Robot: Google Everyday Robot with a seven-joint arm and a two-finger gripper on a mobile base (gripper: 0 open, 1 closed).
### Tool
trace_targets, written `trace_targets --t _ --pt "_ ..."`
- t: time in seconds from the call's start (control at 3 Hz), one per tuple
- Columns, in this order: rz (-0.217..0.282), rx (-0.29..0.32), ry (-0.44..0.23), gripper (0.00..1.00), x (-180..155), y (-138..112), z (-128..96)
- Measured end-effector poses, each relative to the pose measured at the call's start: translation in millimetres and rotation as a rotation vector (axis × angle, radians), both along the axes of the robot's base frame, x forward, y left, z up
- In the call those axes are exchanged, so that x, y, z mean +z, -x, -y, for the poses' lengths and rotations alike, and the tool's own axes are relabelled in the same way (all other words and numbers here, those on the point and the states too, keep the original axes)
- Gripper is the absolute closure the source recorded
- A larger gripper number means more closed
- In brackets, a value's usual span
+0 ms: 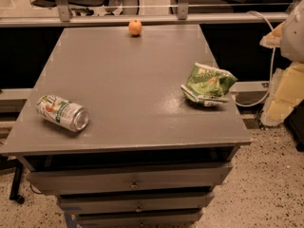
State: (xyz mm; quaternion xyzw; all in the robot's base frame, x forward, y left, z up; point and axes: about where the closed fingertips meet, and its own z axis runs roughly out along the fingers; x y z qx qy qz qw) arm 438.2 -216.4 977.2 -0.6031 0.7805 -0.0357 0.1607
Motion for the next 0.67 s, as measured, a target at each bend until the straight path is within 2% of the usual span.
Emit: trace_targets --t 0.33,0.67 --pt "0.000 0.000 0.000 0.00 0.0 0.0 0.0" --pt "0.008 0.005 -0.017 0.00 0.4 -0.6 -9.1"
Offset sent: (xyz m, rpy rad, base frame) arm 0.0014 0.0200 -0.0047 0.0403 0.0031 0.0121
